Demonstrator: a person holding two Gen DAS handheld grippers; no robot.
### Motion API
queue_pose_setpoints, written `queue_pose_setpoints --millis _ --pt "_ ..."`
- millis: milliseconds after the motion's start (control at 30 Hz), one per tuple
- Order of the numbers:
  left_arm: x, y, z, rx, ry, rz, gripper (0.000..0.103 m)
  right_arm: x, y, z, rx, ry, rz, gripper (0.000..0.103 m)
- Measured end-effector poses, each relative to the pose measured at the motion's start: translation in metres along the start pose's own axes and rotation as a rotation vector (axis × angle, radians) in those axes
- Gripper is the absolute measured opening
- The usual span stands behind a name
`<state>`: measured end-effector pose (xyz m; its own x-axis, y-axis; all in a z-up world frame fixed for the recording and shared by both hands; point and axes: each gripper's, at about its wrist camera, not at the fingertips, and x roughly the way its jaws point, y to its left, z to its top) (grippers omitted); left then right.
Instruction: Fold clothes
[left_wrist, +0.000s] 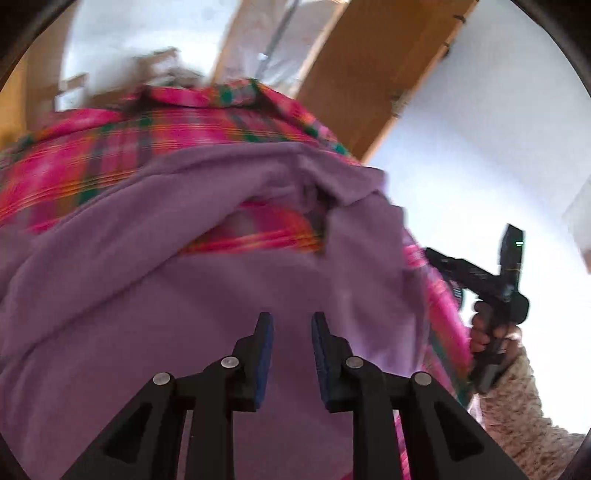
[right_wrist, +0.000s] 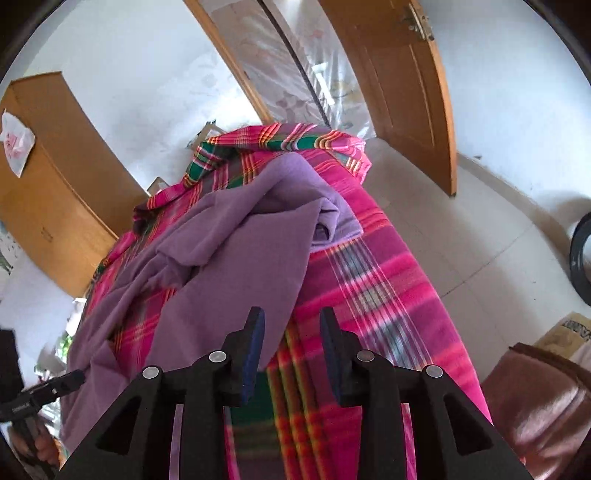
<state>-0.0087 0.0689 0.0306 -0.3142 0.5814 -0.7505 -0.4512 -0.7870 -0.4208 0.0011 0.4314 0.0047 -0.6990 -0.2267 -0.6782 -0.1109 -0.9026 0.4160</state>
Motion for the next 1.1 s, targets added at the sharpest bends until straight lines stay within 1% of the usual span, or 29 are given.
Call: queue_pose_setpoints --millis 33,100,133,200,233,300,400,433,500,567,733,833,900,933,967,1000,1033,1067,1100 --pt "0.010 -0.003 0.013 -0.005 0.025 -0.006 0.024 0.004 0.000 0.003 0.000 0.006 0.002 0.034" --pt "0.028 -0.011 0.032 0.051 0.074 -0.051 0.032 0.011 -0.001 0.008 -0.002 0.017 0.007 0.038" --pt "0.039 -0.015 0.042 0.082 0.106 -0.062 0.032 0.014 -0.001 0.010 -0.005 0.024 0.009 0.039" --pt "0.057 -0.019 0.059 0.095 0.144 -0.040 0.032 0.017 0.000 0.013 -0.011 0.032 0.011 0.041" --pt "0.067 -0.022 0.069 0.118 0.168 -0.028 0.032 0.020 0.001 0.015 -0.011 0.034 0.008 0.042" --pt "0.079 -0.027 0.084 0.141 0.177 -0.013 0.032 0.023 0.002 0.018 -0.017 0.036 0.014 0.045" --pt "0.103 -0.039 0.101 0.221 0.259 -0.088 0.033 0.029 0.003 0.023 -0.022 0.040 0.015 0.045" --pt "0.111 -0.042 0.106 0.228 0.278 -0.073 0.033 0.030 0.003 0.025 -0.021 0.042 0.016 0.045" --pt "0.126 -0.049 0.111 0.262 0.314 -0.064 0.034 0.034 0.002 0.027 -0.017 0.049 0.022 0.045" --pt "0.133 -0.051 0.111 0.265 0.324 -0.058 0.034 0.035 0.000 0.029 -0.011 0.050 0.033 0.045" --pt "0.146 -0.043 0.118 0.220 0.345 -0.033 0.034 0.043 -0.003 0.033 0.003 0.057 0.047 0.045" --pt "0.157 -0.043 0.122 0.198 0.382 -0.035 0.034 0.047 -0.004 0.034 0.010 0.059 0.057 0.045" --pt "0.161 -0.044 0.124 0.174 0.394 -0.067 0.034 0.049 -0.005 0.035 0.016 0.059 0.064 0.045" --pt "0.162 -0.044 0.125 0.162 0.399 -0.084 0.034 0.051 -0.005 0.036 0.018 0.060 0.067 0.044" --pt "0.164 -0.044 0.126 0.143 0.410 -0.105 0.034 0.052 -0.005 0.036 0.021 0.060 0.070 0.037" --pt "0.167 -0.043 0.126 0.122 0.424 -0.126 0.034 0.053 -0.006 0.037 0.023 0.060 0.073 0.027" --pt "0.167 -0.040 0.127 0.105 0.425 -0.124 0.032 0.052 -0.006 0.037 0.025 0.057 0.072 0.022" --pt "0.168 -0.040 0.126 0.104 0.427 -0.123 0.025 0.052 -0.006 0.037 0.026 0.054 0.072 0.013" --pt "0.168 -0.041 0.126 0.105 0.430 -0.124 0.015 0.051 -0.006 0.037 0.028 0.051 0.072 0.008"
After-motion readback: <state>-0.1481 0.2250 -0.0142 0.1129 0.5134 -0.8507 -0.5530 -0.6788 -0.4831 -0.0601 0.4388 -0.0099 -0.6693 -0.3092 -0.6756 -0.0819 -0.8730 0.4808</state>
